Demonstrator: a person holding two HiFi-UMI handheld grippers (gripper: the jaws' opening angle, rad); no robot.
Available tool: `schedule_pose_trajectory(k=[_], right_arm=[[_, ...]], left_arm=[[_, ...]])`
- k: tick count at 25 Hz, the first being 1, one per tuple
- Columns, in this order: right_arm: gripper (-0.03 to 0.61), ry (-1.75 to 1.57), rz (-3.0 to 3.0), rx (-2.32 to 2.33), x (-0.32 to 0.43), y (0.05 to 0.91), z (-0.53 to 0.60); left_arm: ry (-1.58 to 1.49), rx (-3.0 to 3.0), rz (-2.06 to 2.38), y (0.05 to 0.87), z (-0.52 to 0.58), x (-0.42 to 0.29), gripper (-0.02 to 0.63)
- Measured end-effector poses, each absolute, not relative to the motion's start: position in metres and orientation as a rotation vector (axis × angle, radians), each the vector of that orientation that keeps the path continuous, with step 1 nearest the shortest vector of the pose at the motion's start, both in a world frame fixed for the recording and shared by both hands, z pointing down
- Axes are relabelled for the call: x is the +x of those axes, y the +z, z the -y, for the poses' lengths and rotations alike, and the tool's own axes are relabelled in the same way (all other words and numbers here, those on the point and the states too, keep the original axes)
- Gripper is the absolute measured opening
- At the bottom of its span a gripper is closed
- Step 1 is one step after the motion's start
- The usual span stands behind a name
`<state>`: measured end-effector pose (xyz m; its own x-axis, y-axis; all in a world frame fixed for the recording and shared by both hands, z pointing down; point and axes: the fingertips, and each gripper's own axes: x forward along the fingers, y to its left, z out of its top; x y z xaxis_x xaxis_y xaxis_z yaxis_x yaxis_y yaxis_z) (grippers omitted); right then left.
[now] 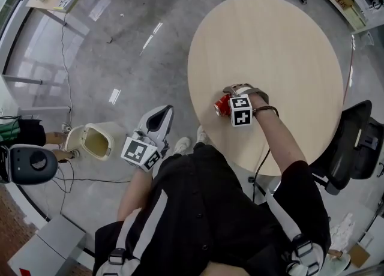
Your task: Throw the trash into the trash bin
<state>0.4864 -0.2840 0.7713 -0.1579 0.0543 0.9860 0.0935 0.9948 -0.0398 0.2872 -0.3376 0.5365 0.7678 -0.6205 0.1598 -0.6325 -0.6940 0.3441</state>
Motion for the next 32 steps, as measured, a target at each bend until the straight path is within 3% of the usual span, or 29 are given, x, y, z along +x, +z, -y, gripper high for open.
schedule_pose_trajectory(k=[14, 15, 17, 32], right_arm=[[0.318, 0.020, 1.813, 0.096, 0.474, 0.755, 0.286], [0.284, 0.020, 1.827, 0.149, 0.474, 0.749, 0.290], [0.077, 0.012, 1.838, 0.262, 0.476, 0.740, 0.299], [0.076, -0.016, 1.810, 0.553, 0.466, 0.731, 0.295]], left_arm=[[0.041, 2.625, 0.868, 0.531, 0.340, 0.292, 0.003], [0.041, 2.632, 0.856, 0.530, 0.341, 0.293, 0.003], [0.039, 2.646, 0.828, 0.530, 0.341, 0.295, 0.003], [0.023, 2.739, 0.650, 0.514, 0.328, 0.309, 0.003]])
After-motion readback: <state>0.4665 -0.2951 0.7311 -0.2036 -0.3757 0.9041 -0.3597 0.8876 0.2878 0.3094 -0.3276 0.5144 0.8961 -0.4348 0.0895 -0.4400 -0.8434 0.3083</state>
